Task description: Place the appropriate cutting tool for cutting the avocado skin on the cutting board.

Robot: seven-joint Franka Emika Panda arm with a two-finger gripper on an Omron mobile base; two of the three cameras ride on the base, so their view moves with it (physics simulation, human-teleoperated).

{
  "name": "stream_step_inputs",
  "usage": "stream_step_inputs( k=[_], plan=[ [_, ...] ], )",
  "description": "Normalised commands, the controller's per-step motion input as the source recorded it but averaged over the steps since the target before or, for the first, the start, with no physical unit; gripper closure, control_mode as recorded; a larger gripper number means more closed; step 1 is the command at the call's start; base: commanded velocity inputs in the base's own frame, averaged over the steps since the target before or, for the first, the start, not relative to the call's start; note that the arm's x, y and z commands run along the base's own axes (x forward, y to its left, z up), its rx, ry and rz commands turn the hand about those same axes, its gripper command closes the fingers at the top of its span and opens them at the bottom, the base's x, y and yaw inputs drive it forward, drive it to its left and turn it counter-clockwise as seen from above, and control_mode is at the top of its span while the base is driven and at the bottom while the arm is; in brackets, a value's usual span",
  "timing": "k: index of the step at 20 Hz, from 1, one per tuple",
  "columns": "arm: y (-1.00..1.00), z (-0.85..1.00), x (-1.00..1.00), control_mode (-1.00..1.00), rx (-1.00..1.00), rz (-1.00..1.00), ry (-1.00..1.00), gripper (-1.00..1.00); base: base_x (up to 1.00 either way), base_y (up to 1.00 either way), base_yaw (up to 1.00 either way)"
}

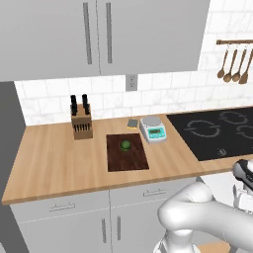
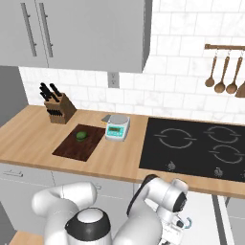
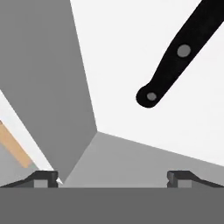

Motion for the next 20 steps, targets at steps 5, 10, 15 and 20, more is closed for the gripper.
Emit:
stream_step_inputs(
  k=[5,10,15,20],
  plan=[
    [-0.12,-0.21,0.29,-1.0,-0.07,-0.19,-0.01,-1.0,0.0,0.0,0.0],
    [-0.13,-0.33,0.24,-1.0,-0.14,-0.18,0.0,-1.0,0.0,0.0,0.0],
    [-0.07,-0.33,0.3,-1.0,-0.17,-0.15,0.0,-1.0,0.0,0.0,0.0],
    [0.0,-0.37,0.23,-1.0,-0.18,-0.05,0.0,-1.0,0.0,0.0,0.0]
  ],
)
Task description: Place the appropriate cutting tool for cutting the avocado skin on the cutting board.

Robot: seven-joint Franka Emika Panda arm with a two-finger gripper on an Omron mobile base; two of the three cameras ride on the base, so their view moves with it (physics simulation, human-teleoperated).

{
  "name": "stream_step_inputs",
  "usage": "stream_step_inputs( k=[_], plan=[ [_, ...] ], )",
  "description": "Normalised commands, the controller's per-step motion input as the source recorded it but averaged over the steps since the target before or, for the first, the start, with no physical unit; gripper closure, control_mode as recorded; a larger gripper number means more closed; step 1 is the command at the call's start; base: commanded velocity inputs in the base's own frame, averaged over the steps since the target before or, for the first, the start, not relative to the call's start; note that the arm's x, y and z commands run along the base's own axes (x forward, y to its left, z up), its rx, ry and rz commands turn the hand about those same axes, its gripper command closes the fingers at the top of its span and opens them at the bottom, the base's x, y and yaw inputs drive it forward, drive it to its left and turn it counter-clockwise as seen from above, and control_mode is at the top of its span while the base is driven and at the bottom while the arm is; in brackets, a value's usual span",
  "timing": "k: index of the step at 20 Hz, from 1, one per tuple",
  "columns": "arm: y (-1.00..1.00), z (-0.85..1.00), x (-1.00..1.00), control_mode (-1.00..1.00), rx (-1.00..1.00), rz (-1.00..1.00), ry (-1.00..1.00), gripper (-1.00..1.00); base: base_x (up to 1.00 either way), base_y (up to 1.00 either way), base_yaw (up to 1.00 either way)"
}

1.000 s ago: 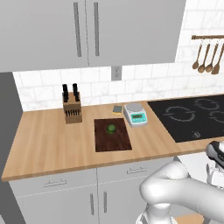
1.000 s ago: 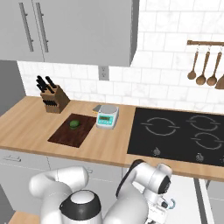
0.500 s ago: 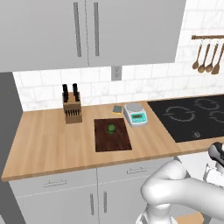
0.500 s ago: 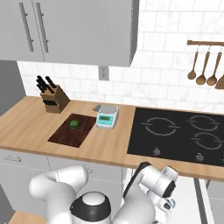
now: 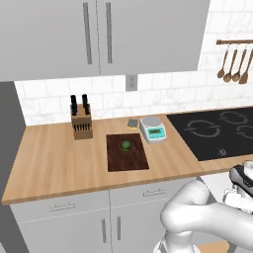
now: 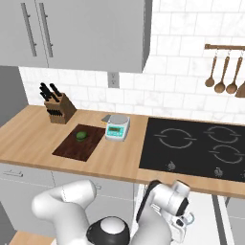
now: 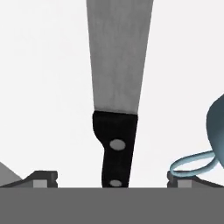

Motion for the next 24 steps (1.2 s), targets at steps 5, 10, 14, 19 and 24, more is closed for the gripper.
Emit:
stream_step_inputs(
  k=[5,10,14,19,24],
  plan=[
    [0.0,-0.47,0.02,-1.0,-0.19,0.0,0.0,-1.0,0.0,0.0,0.0],
    [0.14,-0.63,-0.34,-1.0,-0.19,0.0,0.0,-1.0,0.0,0.0,0.0],
    [0.45,-0.68,-0.47,-1.0,-0.21,0.0,0.0,1.0,0.0,0.0,0.0],
    [0.39,-0.38,-0.3,-1.0,-0.06,0.0,0.0,1.0,0.0,0.0,0.0],
    [0.09,-0.23,-0.18,-1.0,0.0,-0.02,0.0,1.0,0.0,0.0,0.0]
  ],
)
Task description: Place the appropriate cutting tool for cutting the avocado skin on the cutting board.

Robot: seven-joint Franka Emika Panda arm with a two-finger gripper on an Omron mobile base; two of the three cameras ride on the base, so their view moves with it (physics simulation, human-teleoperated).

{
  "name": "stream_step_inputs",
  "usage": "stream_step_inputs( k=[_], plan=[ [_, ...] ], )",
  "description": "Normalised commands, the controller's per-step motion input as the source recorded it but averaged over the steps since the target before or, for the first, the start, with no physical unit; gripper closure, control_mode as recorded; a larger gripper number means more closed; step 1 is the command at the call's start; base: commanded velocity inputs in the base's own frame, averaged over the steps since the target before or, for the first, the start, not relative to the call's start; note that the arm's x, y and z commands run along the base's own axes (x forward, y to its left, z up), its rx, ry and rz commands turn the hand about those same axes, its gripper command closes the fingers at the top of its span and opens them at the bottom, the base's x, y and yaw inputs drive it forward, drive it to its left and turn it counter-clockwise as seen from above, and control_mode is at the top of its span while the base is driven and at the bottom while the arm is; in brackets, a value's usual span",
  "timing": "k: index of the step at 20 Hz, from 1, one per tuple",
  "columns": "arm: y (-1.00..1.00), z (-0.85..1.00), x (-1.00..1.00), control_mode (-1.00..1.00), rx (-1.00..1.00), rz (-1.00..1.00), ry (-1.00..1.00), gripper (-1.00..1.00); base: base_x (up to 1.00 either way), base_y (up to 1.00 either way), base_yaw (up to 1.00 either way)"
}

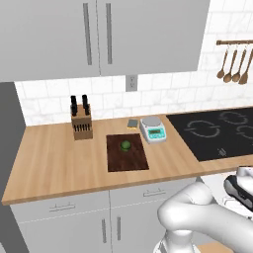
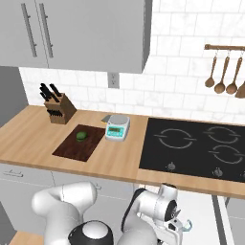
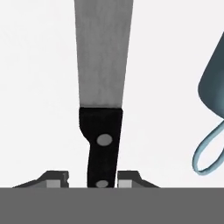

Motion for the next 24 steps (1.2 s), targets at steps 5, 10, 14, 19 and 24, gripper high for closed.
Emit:
stream_step_inputs(
  k=[5,10,14,19,24],
  plan=[
    [-0.02,0.23,-0.02,-1.0,0.0,-0.09,-0.03,1.0,0.0,0.0,0.0],
    [-0.2,0.85,0.0,-1.0,0.0,-0.13,-0.07,1.0,0.0,0.0,0.0],
    [-0.07,1.0,-0.12,-1.0,0.0,-0.13,-0.11,1.0,0.0,0.0,0.0],
    [0.19,1.0,-0.24,-1.0,0.01,-0.09,-0.12,1.0,0.0,0.0,0.0],
    [0.4,1.0,-0.02,-1.0,0.0,-0.07,-0.19,1.0,0.0,0.0,0.0]
  ],
)
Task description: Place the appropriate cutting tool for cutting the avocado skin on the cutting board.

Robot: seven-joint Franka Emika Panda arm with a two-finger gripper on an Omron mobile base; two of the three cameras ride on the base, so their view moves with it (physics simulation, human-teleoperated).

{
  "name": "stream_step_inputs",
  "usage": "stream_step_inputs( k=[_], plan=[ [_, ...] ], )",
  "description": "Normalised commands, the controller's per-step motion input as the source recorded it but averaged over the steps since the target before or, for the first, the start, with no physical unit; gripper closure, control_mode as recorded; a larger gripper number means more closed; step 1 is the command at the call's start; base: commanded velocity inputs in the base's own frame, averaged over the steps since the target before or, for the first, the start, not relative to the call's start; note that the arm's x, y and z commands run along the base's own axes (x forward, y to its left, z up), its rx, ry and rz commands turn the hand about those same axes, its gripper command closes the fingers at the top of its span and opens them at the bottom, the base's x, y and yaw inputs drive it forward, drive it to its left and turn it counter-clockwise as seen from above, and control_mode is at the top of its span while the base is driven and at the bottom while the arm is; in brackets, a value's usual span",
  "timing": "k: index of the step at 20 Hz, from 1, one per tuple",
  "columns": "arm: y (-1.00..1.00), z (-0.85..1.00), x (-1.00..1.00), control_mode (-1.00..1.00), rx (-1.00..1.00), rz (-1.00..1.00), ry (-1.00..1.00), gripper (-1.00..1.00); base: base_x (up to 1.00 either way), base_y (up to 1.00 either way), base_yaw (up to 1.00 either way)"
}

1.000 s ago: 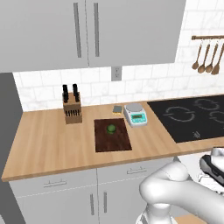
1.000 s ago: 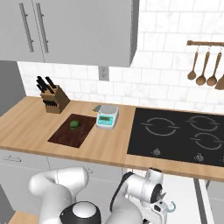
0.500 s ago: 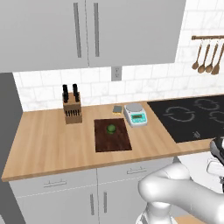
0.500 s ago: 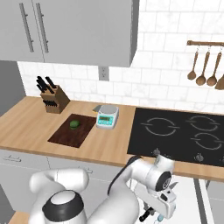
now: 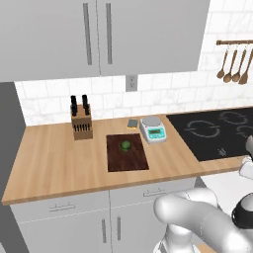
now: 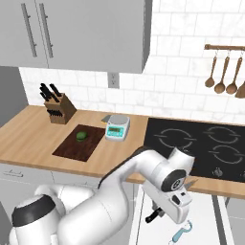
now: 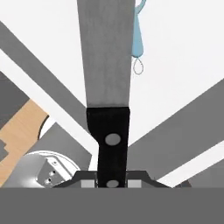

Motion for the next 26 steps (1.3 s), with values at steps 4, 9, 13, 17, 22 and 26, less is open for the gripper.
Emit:
stream_step_inputs(
  k=[4,9,13,17,22,26],
  plan=[
    [0.51,1.0,0.03,-1.0,0.0,-0.02,-0.22,1.0,0.0,0.0,0.0],
    [0.63,0.9,0.11,-1.0,0.0,0.0,-0.14,1.0,0.0,0.0,0.0],
    [0.69,0.69,0.26,-1.0,0.0,0.0,-0.1,1.0,0.0,0.0,0.0],
    [0.69,0.53,0.23,-1.0,0.0,0.01,-0.06,1.0,0.0,0.0,0.0],
    [0.77,0.32,0.34,-1.0,0.0,0.04,0.0,1.0,0.0,0.0,0.0],
    [0.78,0.08,0.39,-1.0,0.0,0.04,0.0,1.0,0.0,0.0,0.0]
  ],
)
